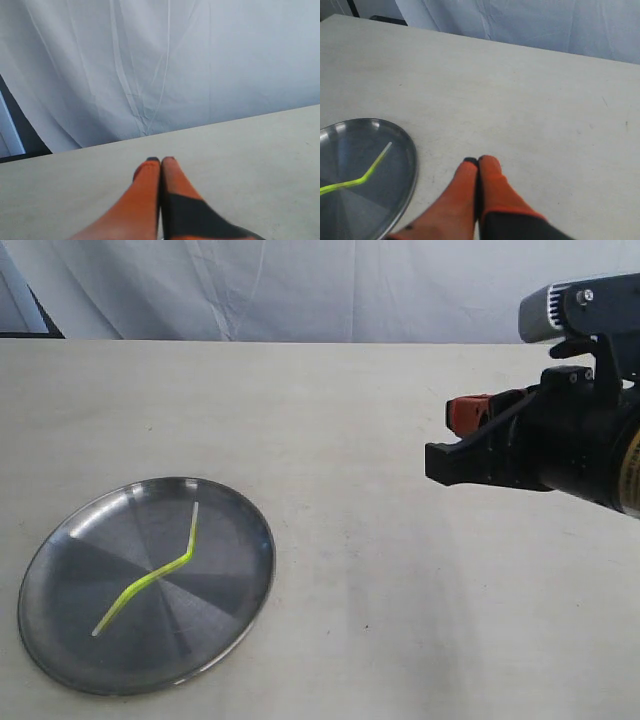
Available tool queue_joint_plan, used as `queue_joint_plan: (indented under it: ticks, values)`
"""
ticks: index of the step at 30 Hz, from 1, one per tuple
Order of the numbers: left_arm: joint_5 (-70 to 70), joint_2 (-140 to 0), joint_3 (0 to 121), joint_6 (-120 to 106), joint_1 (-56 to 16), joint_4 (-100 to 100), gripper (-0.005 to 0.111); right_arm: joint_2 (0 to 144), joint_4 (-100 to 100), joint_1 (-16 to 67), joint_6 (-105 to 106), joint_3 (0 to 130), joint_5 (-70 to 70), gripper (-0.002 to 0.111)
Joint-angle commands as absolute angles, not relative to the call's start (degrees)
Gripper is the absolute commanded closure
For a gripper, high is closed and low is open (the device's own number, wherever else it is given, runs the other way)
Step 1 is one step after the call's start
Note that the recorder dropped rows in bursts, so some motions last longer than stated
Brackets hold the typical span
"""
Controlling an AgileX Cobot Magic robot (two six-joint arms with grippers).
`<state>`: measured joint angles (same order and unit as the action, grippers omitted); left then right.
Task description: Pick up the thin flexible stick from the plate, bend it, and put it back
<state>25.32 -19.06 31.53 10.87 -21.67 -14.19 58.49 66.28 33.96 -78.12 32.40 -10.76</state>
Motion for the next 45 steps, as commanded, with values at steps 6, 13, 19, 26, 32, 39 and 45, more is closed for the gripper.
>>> queue_joint_plan:
  ticks: [6, 13, 19, 26, 32, 39, 45]
  values:
    - [24.4, -18.6, 31.3, 11.6, -21.5, -15.1, 0.107, 57.6, 65.2, 33.8, -78.2, 32.1, -10.1, 0.108]
    - [24.4, -18.6, 31.3, 11.6, -21.5, -15.3, 0.107, 53.2, 67.0, 33.7, -77.3, 31.7, -10.0, 0.108]
    - [24.4, -18.6, 31.3, 11.6, -21.5, -15.3, 0.107, 37.5, 69.9, 27.0, -79.6, 24.0, -4.8, 0.108]
    - [24.4, -18.6, 31.3, 11.6, -21.5, -15.3, 0.107, 26.3, 68.7, 25.1, -80.0, 17.9, -10.0, 0.108]
    - [24.4, -18.6, 31.3, 11.6, -21.5, -15.3, 0.107, 23.4, 39.2, 25.1, -49.3, 17.4, -22.3, 0.108]
    - [24.4, -18.6, 31.3, 11.4, -21.5, -15.3, 0.107, 18.4, 5.7, 22.0, 2.9, 12.6, -12.8, 0.108]
    - [24.4, -18.6, 31.3, 11.5, -21.5, -15.3, 0.107, 13.6, 1.0, 9.5, -3.1, 4.9, -3.3, 0.108]
